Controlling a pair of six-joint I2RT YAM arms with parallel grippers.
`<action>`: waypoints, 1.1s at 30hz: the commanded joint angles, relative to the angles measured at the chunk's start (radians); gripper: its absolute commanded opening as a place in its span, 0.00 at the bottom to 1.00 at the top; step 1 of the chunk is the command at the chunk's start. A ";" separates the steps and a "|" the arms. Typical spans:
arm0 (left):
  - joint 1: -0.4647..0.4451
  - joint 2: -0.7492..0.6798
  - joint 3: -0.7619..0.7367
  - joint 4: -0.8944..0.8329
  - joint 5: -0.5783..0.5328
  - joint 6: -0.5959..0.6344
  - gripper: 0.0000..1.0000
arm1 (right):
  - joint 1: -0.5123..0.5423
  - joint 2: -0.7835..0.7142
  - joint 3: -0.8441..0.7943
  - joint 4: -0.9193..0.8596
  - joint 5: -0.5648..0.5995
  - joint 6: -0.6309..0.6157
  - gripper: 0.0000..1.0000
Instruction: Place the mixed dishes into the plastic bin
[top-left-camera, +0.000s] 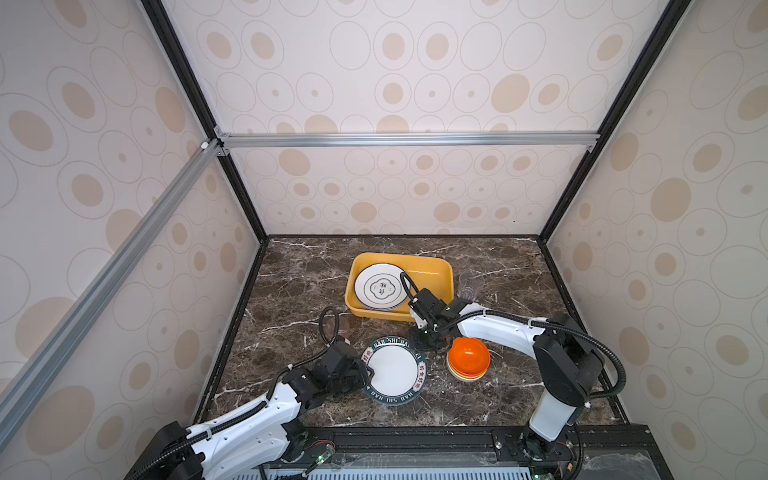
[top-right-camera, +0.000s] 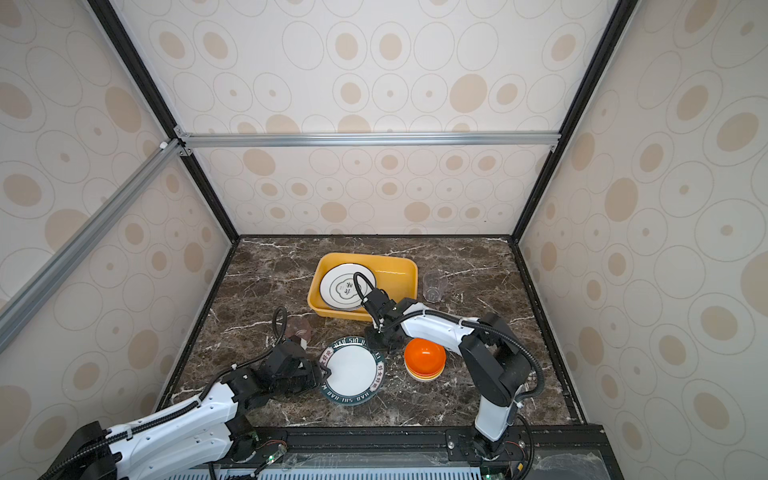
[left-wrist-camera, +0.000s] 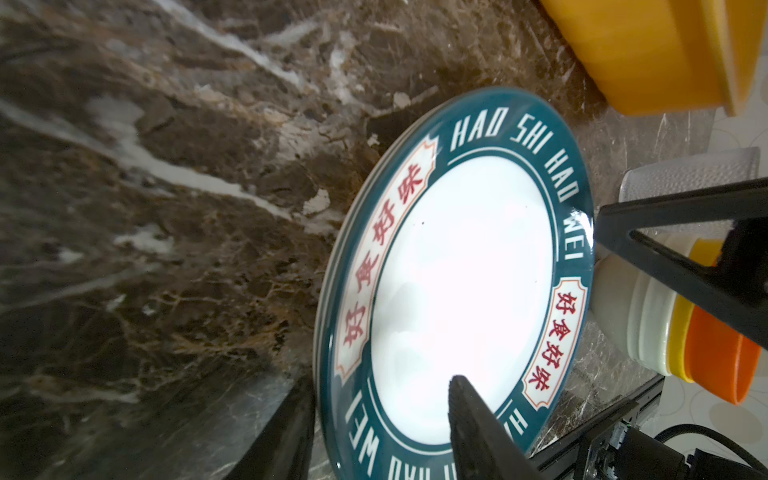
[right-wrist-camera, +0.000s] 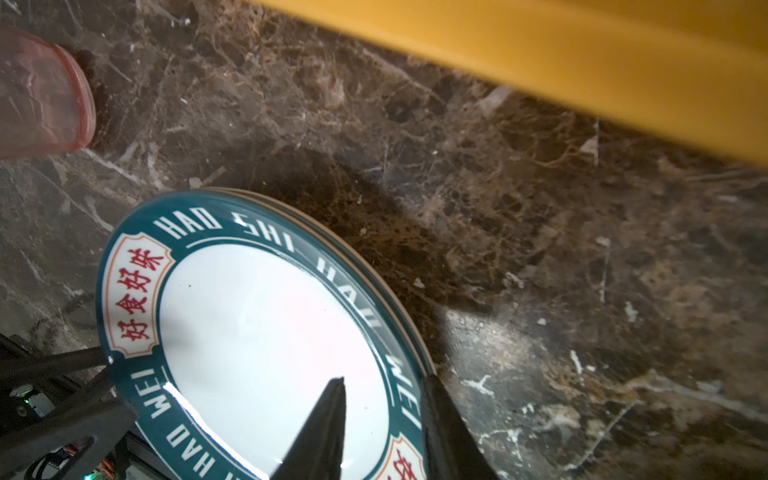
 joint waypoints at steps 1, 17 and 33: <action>-0.009 -0.002 -0.005 0.009 -0.009 -0.012 0.52 | 0.008 0.019 -0.001 -0.013 -0.004 0.006 0.34; -0.009 -0.006 -0.008 0.009 -0.010 -0.016 0.52 | 0.008 -0.003 -0.007 -0.006 0.017 0.009 0.36; -0.009 -0.004 -0.011 0.009 -0.010 -0.017 0.52 | 0.007 0.008 -0.015 0.004 0.018 0.015 0.36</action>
